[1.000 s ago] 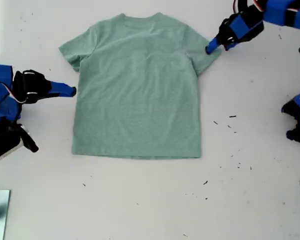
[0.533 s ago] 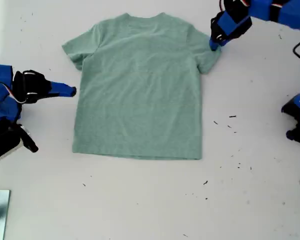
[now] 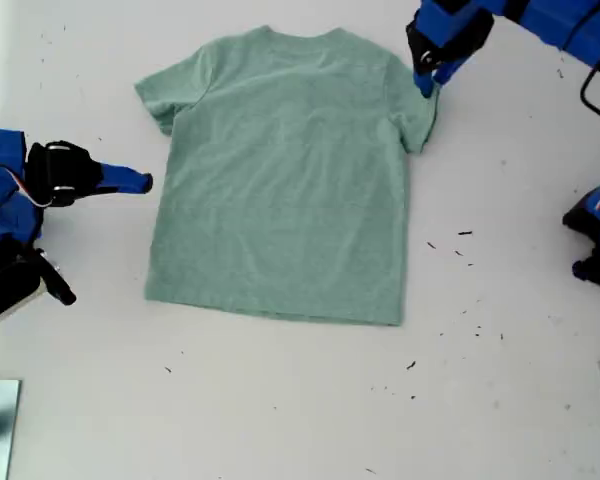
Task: Fold t shirt
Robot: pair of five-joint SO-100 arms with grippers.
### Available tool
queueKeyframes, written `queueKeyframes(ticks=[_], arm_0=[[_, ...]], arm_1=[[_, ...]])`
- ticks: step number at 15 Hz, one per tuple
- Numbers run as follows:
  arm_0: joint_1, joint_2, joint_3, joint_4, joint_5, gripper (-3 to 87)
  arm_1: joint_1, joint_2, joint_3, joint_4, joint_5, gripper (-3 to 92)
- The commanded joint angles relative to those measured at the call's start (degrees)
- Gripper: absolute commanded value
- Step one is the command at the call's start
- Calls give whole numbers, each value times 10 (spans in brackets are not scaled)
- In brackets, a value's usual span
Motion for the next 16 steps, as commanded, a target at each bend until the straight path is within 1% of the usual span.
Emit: queueKeyframes(ticks=[1,3,6,8,9,11,12,13,14,15,16], arm_0=[[29,4,5,-11,4,-2],[30,4,5,-11,4,-2],[25,4,5,-11,4,-2],[30,4,5,-11,4,-2],[33,4,5,-11,4,-2],[33,4,5,-11,4,-2],[32,4,5,-11,4,-2],[30,4,5,-11,4,-2],[29,4,5,-11,4,-2],[29,4,5,-11,4,-2],[29,4,5,-11,4,-2]], arm_1=[[-50,53,-80,1,47,-8],[-97,66,-77,-70,98,-8],[-169,18,-93,-272,169,-8],[-177,-17,-100,-372,192,-8],[-177,-33,-100,-408,198,-8],[-176,-79,-96,-446,217,-8],[-177,-100,-92,-459,226,36],[-180,-105,-92,-465,222,208],[-186,-83,-92,-461,219,218],[-194,-38,-92,-445,212,200],[-200,23,-91,-402,211,189]])
